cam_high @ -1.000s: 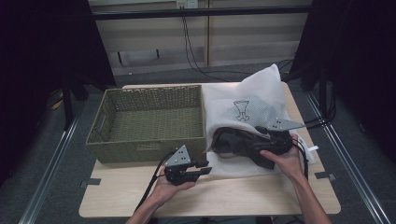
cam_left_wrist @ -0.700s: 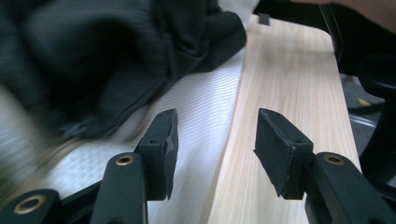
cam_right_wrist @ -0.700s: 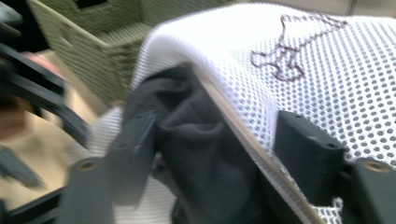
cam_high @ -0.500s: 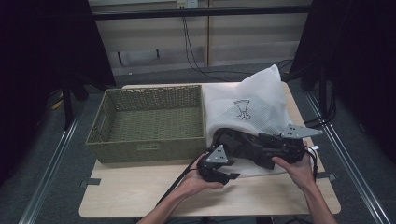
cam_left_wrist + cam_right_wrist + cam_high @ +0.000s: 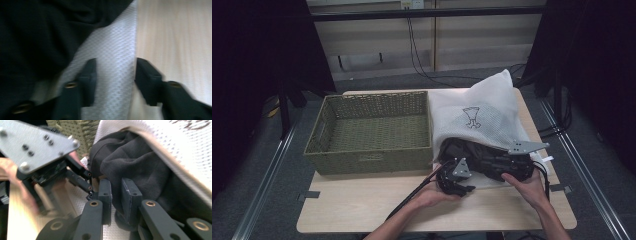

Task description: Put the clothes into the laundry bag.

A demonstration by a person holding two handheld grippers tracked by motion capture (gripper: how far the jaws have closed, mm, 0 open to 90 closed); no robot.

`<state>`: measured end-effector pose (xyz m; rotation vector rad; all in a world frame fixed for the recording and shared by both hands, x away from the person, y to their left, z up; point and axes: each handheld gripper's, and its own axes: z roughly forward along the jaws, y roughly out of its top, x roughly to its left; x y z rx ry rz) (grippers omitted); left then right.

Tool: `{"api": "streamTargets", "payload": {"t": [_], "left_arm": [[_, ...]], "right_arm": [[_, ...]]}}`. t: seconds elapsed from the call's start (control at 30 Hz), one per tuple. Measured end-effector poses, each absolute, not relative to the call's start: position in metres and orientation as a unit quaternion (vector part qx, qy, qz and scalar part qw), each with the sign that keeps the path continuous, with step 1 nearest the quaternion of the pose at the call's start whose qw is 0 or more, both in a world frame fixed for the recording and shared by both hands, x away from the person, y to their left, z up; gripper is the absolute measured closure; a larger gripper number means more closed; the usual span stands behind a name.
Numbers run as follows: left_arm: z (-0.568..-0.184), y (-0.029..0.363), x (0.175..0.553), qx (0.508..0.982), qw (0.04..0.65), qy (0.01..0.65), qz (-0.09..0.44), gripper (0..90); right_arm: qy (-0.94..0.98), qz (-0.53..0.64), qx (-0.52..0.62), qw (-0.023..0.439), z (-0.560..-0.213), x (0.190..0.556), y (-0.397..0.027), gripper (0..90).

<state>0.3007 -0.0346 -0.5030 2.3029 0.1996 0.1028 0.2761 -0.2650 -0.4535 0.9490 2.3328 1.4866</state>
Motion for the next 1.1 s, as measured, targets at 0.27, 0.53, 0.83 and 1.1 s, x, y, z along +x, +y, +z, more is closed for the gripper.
{"api": "streamTargets", "payload": {"t": [0.27, 0.53, 0.83, 1.1], "left_arm": [[-0.501, -0.03, 0.304, 0.907, 0.41, 0.092, 0.025, 88.1], [-0.492, -0.02, 0.298, 0.896, 0.436, 0.089, 0.003, 88.5], [-0.495, -0.015, 0.293, 0.894, 0.44, 0.087, -0.013, 89.0], [-0.492, -0.012, 0.29, 0.892, 0.445, 0.079, -0.019, 89.4]], "right_arm": [[0.816, 0.479, 0.317, 0.072, -0.466, 0.292, -0.25, 80.0], [0.832, 0.448, 0.326, 0.039, -0.473, 0.315, -0.239, 85.6], [0.844, 0.406, 0.345, 0.057, -0.481, 0.331, -0.233, 89.7], [0.835, 0.407, 0.363, 0.08, -0.483, 0.347, -0.231, 89.8]]}}
